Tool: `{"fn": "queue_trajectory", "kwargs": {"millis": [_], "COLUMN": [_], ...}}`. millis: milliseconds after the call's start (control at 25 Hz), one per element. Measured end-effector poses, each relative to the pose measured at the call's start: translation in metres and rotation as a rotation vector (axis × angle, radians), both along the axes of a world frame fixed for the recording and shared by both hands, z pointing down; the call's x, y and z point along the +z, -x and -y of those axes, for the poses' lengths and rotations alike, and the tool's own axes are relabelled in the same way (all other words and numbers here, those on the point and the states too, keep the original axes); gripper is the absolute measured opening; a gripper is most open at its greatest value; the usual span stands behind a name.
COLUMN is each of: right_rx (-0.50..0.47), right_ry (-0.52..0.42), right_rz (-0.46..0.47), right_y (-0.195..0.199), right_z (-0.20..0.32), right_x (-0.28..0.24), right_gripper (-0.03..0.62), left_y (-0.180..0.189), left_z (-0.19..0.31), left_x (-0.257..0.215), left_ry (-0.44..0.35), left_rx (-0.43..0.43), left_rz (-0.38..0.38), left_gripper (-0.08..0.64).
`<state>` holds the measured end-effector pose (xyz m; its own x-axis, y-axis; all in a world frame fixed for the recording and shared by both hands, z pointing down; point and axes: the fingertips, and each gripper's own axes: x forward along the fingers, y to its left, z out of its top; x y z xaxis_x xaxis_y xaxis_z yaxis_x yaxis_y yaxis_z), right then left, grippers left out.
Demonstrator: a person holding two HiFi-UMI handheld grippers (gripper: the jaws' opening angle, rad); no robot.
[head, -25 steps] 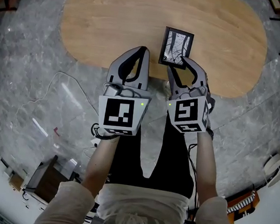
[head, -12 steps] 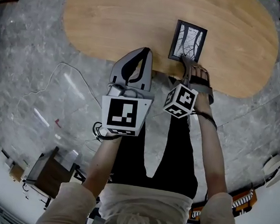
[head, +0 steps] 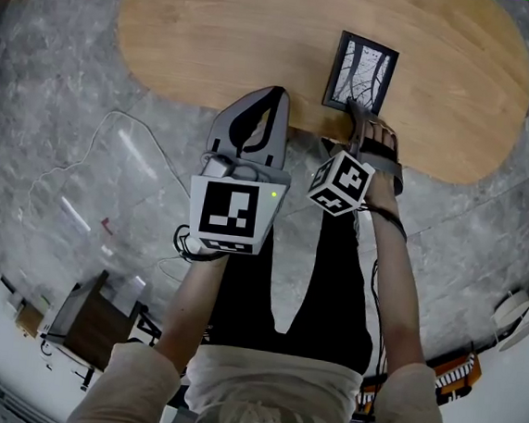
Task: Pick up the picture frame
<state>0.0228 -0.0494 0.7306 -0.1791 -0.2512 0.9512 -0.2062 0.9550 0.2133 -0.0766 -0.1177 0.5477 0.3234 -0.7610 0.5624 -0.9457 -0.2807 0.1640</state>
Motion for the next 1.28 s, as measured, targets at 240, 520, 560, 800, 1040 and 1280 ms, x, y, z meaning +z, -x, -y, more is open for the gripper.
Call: {"fn": "queue_trajectory", "kwargs": {"millis": [240, 520, 560, 800, 1040, 1280], "right_rx": [-0.010, -0.031, -0.031, -0.039, -0.052, -0.087], "right_ry": [-0.002, -0.003, 0.001, 0.016, 0.013, -0.015], "right_rz": [-0.009, -0.011, -0.011, -0.026, -0.035, -0.044], "right_y": [0.001, 0.001, 0.000, -0.002, -0.004, -0.009], "right_z": [-0.011, -0.064, -0.072, -0.082, -0.078, -0.078], "right_x": [0.001, 0.013, 0.015, 0.007, 0.003, 0.003], "right_gripper": [0.423, 0.423, 0.423, 0.423, 0.422, 0.421], "left_y": [-0.008, -0.016, -0.016, -0.012, -0.011, -0.019], "left_z": [-0.002, -0.034, -0.039, -0.029, -0.012, -0.014], "left_x": [0.002, 0.011, 0.013, 0.002, -0.005, -0.003], "left_ry": [0.008, 0.008, 0.009, 0.003, -0.010, 0.004], "left_rx": [0.015, 0.045, 0.047, 0.054, 0.053, 0.069], "left_rz": [-0.009, -0.011, -0.010, 0.000, 0.002, 0.002], "left_gripper": [0.009, 0.009, 0.009, 0.009, 0.009, 0.009]}}
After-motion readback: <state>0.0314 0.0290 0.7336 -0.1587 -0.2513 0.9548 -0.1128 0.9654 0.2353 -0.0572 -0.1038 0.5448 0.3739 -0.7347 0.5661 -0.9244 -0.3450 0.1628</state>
